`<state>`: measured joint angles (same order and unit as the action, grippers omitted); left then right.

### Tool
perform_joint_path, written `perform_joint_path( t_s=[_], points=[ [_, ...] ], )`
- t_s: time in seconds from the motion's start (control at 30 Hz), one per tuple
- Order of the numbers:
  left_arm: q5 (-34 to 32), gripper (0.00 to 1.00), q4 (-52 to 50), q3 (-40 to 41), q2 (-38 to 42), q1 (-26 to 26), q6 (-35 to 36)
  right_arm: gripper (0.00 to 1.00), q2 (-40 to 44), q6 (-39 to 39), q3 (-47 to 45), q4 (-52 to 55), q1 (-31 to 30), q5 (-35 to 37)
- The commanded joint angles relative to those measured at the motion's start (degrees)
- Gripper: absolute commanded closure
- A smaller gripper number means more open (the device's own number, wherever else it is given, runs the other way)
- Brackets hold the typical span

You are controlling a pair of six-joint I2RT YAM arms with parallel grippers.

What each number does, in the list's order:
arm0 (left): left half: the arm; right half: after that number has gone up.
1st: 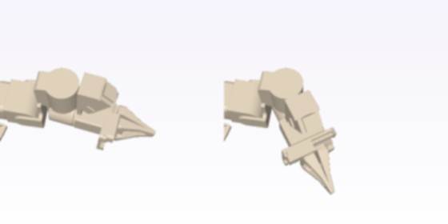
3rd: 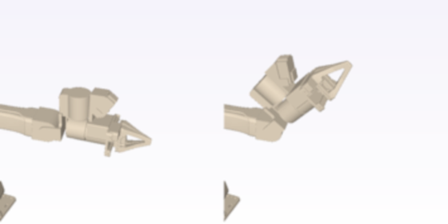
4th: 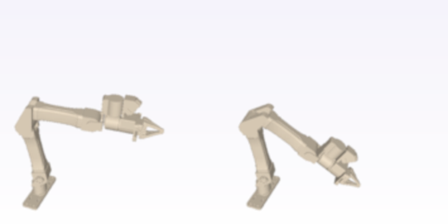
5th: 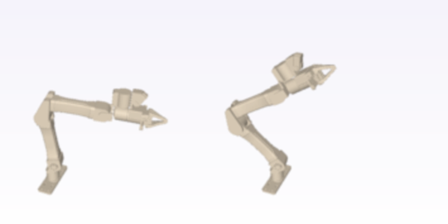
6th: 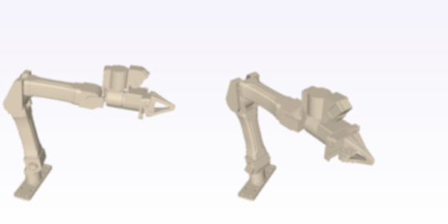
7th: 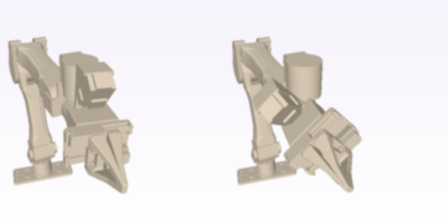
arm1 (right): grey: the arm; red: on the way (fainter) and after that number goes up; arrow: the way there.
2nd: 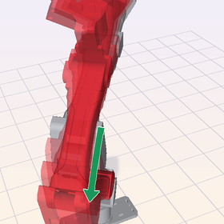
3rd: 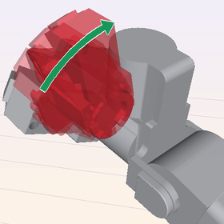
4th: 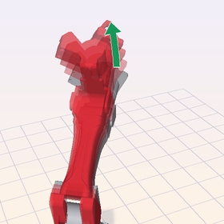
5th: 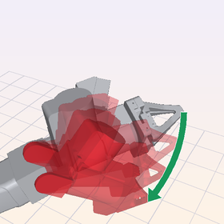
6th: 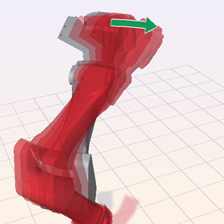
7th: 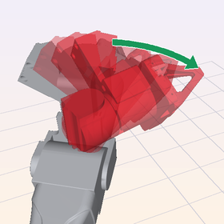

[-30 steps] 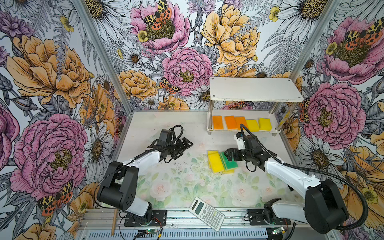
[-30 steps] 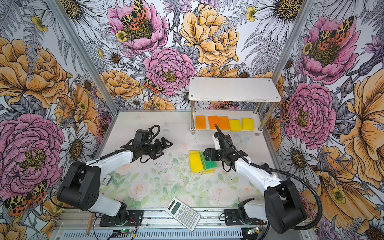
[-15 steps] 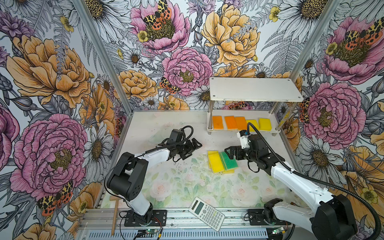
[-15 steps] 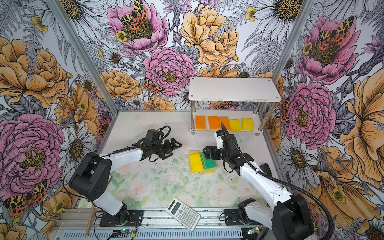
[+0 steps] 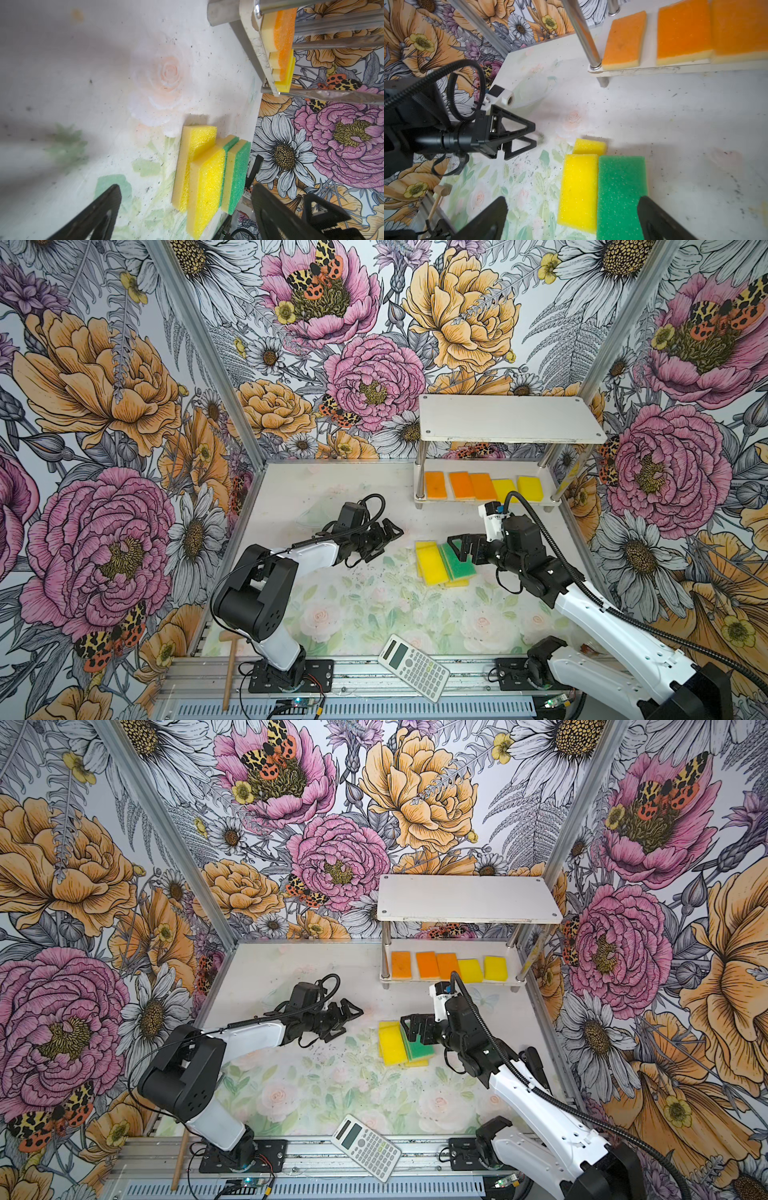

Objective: Arrange cleaning sponges on a shelf
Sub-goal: Move the cleaning sponge to the shelf.

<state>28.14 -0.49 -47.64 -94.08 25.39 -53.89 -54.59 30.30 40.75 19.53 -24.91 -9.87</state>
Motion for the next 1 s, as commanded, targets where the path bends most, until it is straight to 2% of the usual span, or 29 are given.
perform_joint_path(
  t_s=[0.0,0.3,0.4,0.57,0.77,0.97],
  points=[
    [1.0,0.01,2.4,1.0,2.7,-0.2,-0.4,0.00,0.5,2.1,0.6,-0.3,3.1,6.7],
    [1.2,0.01,2.4,1.9,4.3,-2.4,-0.3,0.01,-8.1,-0.2,5.4,-0.7,15.6,2.2],
    [1.4,0.01,2.3,2.2,4.8,-3.5,-0.1,0.02,-10.9,0.1,6.1,-2.7,20.5,-1.2],
    [2.1,0.01,2.5,2.3,5.2,-5.0,0.2,0.08,-16.8,2.9,5.0,-12.1,28.1,-9.9],
    [3.9,0.01,4.7,3.4,6.3,-6.3,0.2,0.18,-25.0,8.1,2.7,-27.5,32.9,-17.3],
    [5.4,0.01,6.0,5.4,7.7,-8.7,-0.2,0.24,-29.7,7.1,4.6,-29.4,33.2,-15.8]
  ],
)
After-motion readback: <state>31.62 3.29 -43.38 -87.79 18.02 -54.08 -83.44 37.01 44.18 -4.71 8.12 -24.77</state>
